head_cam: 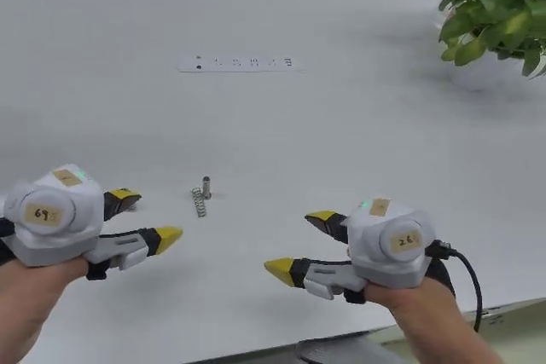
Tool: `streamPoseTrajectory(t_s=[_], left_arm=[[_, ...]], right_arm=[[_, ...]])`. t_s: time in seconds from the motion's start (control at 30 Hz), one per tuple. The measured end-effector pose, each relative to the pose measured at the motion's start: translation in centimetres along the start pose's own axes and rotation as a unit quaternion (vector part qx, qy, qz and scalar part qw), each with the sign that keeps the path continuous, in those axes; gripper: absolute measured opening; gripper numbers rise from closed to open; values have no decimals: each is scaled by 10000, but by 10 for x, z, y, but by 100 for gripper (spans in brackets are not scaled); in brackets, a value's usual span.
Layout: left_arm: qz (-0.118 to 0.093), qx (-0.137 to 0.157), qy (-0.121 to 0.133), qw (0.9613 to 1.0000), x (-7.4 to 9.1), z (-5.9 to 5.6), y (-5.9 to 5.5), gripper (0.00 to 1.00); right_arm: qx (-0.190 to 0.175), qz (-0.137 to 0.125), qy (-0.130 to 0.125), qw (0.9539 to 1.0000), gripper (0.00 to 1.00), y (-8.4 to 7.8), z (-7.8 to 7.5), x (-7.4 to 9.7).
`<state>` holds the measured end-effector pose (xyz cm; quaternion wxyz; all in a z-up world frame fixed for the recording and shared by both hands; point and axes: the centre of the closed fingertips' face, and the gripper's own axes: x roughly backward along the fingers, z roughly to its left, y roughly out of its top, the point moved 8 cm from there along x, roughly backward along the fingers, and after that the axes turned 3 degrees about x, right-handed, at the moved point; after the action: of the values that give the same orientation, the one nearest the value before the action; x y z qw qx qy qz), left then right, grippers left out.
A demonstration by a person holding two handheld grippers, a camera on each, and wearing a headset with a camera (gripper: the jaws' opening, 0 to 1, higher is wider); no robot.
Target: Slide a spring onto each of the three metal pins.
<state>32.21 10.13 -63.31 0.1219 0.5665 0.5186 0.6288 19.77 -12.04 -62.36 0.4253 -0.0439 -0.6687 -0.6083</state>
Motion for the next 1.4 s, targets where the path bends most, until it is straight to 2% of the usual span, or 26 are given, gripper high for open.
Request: streamPoseTrajectory(t_s=[0.1, 0.63, 0.97, 1.17, 1.4], left_arm=[[17, 76, 23, 10000, -8, 1, 0, 44], [207, 522, 311, 9979, -52, 22, -9, 42], [376, 667, 385, 9963, -81, 19, -16, 40], [489, 846, 572, 9936, -96, 18, -22, 37], [501, 917, 675, 9922, -107, 12, -24, 36]], right_arm=[[-24, 7, 49, 10000, 57, -1, 1, 1], [17, 113, 410, 9991, 56, -7, 1, 0], [95, 158, 625, 9979, 57, -7, 0, -1], [120, 200, 757, 9969, 59, -9, -3, -1], [173, 282, 912, 9953, 58, -15, -6, -2]])
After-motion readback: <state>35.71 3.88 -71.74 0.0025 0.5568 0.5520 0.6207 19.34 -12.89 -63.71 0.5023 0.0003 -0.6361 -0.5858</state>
